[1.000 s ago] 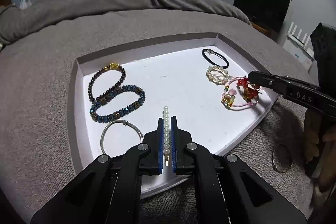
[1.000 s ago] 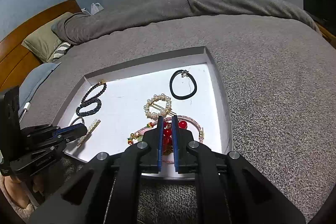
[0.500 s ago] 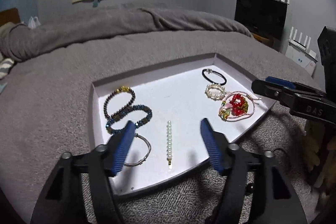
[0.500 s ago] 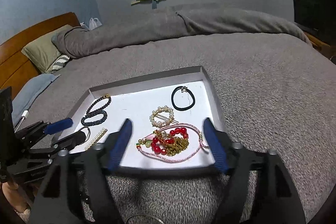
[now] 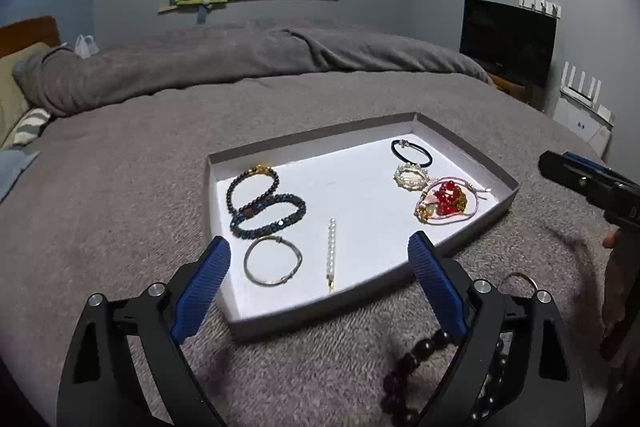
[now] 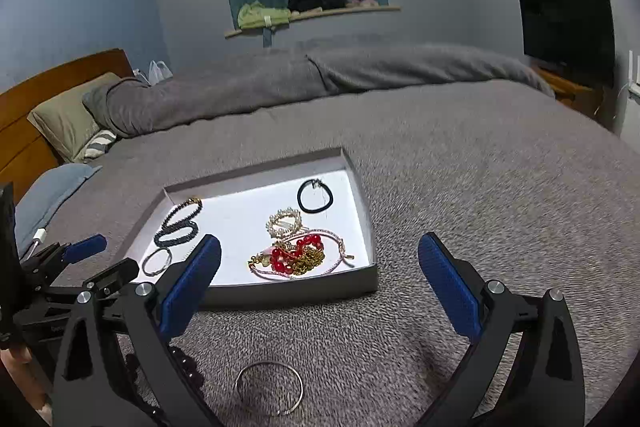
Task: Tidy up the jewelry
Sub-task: 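Move both open tools back over the wooden bead bracelet and silver hoop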
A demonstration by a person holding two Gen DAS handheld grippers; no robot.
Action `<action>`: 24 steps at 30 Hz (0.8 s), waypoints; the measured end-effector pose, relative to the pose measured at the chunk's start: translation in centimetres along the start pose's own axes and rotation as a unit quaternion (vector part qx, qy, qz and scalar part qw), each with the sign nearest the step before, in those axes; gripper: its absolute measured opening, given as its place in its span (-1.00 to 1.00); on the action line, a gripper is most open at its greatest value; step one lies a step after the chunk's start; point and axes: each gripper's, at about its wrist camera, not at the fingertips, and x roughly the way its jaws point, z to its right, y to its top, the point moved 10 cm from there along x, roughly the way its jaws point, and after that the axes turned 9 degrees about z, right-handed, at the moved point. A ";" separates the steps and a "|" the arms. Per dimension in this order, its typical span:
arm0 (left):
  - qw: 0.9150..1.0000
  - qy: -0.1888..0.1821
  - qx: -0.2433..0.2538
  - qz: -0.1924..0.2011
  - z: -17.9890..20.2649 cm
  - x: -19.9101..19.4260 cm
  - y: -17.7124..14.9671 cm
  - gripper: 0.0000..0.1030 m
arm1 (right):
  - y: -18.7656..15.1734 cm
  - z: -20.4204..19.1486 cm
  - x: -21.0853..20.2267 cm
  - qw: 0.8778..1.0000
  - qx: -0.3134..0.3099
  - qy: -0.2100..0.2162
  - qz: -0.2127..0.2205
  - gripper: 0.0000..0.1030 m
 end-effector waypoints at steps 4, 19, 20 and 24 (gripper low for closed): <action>1.000 0.020 -0.003 0.002 -0.8 -1.4 -0.2 0.78 | 0.6 -0.2 -1.9 1.000 -0.019 -0.002 0.015 0.89; 0.997 0.066 -0.048 0.006 -1.1 -6.8 -2.3 0.85 | -1.1 1.2 -6.8 0.998 -0.054 0.013 0.018 0.89; 0.997 0.068 -0.046 0.006 -0.9 -7.0 -2.5 0.85 | -1.2 1.2 -7.0 0.998 -0.054 0.015 0.017 0.89; 0.996 0.077 -0.039 0.006 -0.5 -7.5 -3.1 0.85 | -2.1 1.3 -7.9 0.998 -0.062 0.021 0.016 0.89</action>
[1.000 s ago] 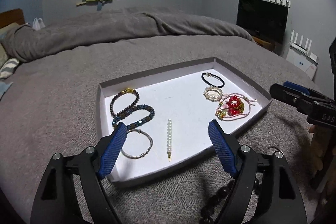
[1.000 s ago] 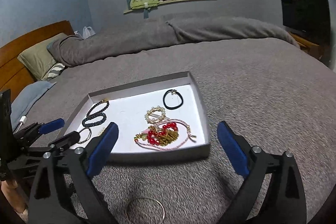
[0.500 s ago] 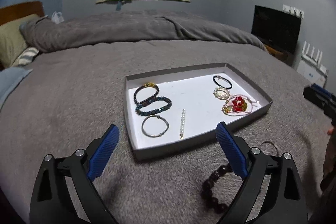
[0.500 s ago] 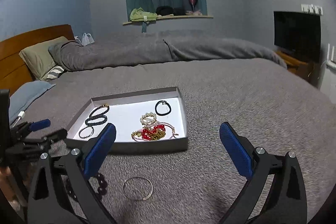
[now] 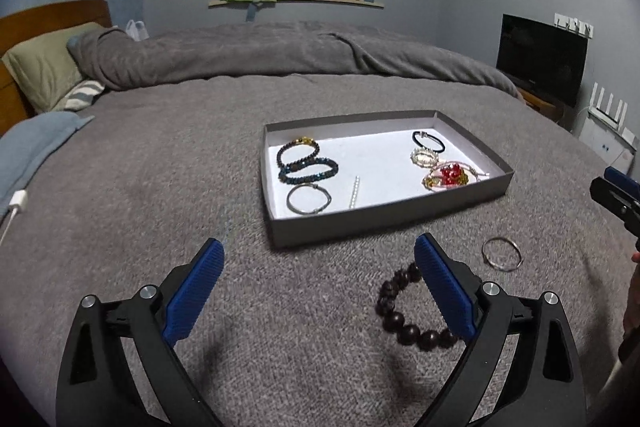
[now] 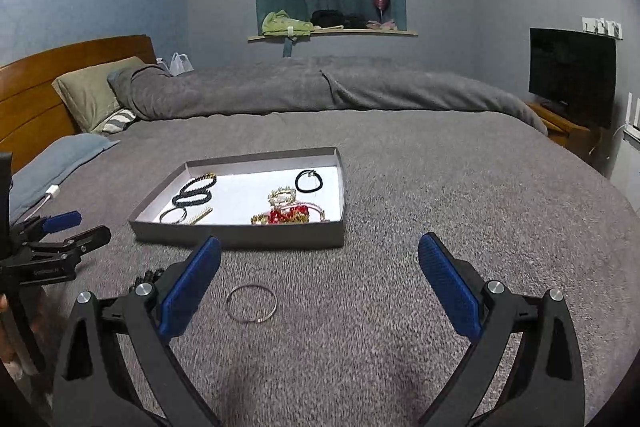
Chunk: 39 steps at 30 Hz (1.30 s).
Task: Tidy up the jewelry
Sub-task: 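Move both open tools back over the wooden bead bracelet and silver hoop, then close the left tool on the dark wooden bead bracelet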
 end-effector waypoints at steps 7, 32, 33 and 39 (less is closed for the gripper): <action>0.999 -0.017 0.005 -0.029 1.3 -0.1 -2.9 0.85 | -3.8 -0.5 0.8 0.999 -0.003 0.015 -0.047 0.89; 0.991 -0.110 0.032 -0.073 6.2 1.1 -5.9 0.85 | -6.3 -0.3 2.5 0.995 0.036 0.027 -0.088 0.89; 0.991 -0.107 0.032 -0.075 6.2 1.4 -6.0 0.85 | -6.3 -0.2 2.6 0.995 0.038 0.027 -0.089 0.89; 0.994 -0.087 -0.006 -0.062 4.4 1.9 -4.7 0.76 | -6.3 -0.6 2.7 0.995 0.038 0.033 -0.090 0.89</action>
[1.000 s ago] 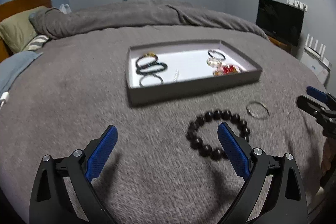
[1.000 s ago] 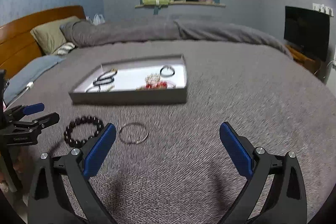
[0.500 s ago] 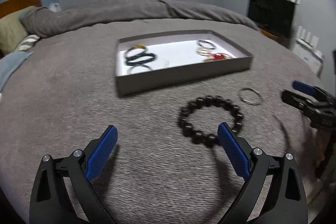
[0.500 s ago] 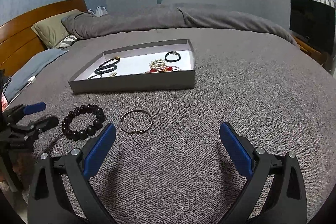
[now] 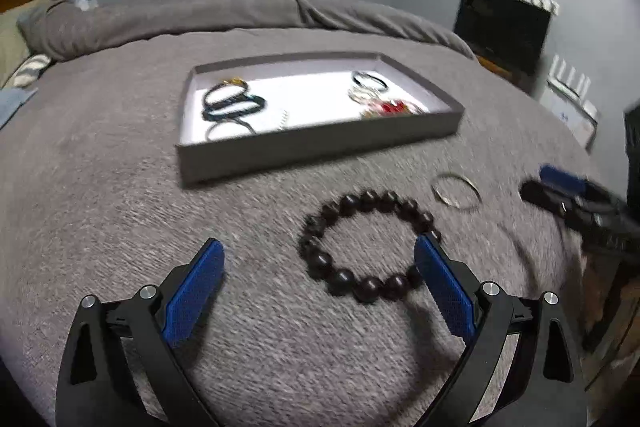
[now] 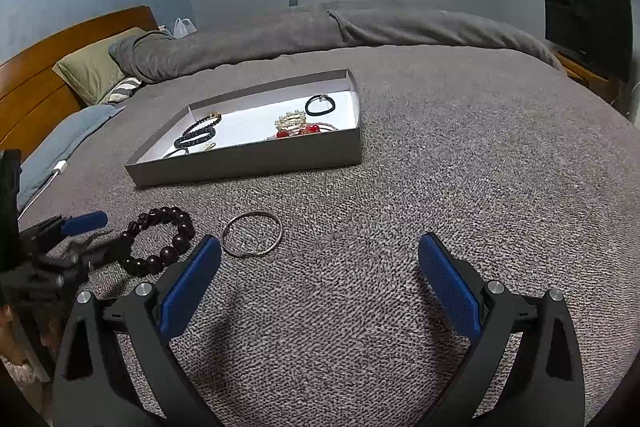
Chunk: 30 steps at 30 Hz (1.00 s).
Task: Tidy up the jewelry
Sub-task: 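Close the left tool on the dark wooden bead bracelet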
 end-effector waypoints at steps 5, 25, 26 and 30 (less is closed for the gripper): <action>0.999 0.019 0.016 -0.027 -0.7 1.4 -0.2 0.07 | -0.1 -1.3 1.2 1.000 -0.004 0.010 -0.015 0.89; 0.999 0.010 0.006 -0.043 -2.9 1.8 -0.7 -0.71 | -0.9 -5.7 3.1 0.993 -0.107 0.023 -0.034 0.87; 0.999 0.010 0.005 -0.043 -3.0 1.8 -0.7 -0.71 | -0.9 -6.0 3.2 0.992 -0.115 0.024 -0.035 0.86; 0.999 0.017 0.009 -0.041 -3.1 1.8 -0.7 -0.71 | -1.1 -6.4 4.2 0.989 -0.139 0.018 -0.047 0.70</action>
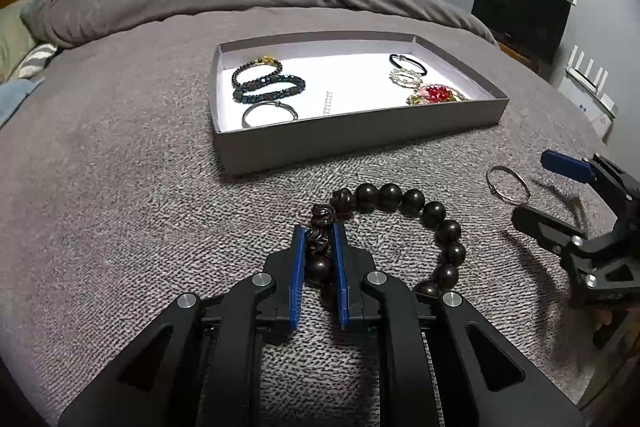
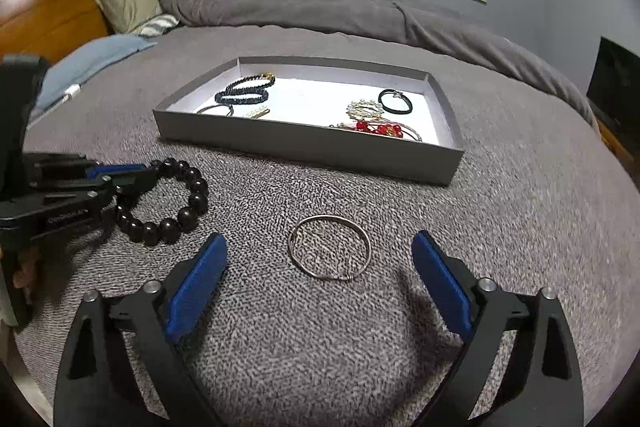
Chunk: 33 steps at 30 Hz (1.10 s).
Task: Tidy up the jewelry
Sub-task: 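Close the left tool on the dark wooden bead bracelet, then carry the wooden bracelet over the tray with the left tool while the right tool grasps the silver hoop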
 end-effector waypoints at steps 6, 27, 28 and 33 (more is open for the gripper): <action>1.000 -0.002 -0.003 0.001 -0.2 -0.1 -0.2 -0.71 | -1.0 1.4 1.3 0.998 0.046 0.013 -0.034 0.04; 0.995 -0.039 0.008 0.091 -0.1 -5.4 7.0 -0.71 | 5.4 2.6 0.3 0.999 0.027 0.034 0.030 -0.05; 0.995 -0.038 0.014 0.091 -0.3 -5.4 7.7 -0.71 | 6.1 2.7 0.5 0.999 0.024 0.033 0.034 -0.05; 0.994 -0.032 0.036 0.100 -1.1 -4.5 11.1 -0.71 | 10.1 3.8 2.5 0.998 0.024 0.034 0.054 -0.05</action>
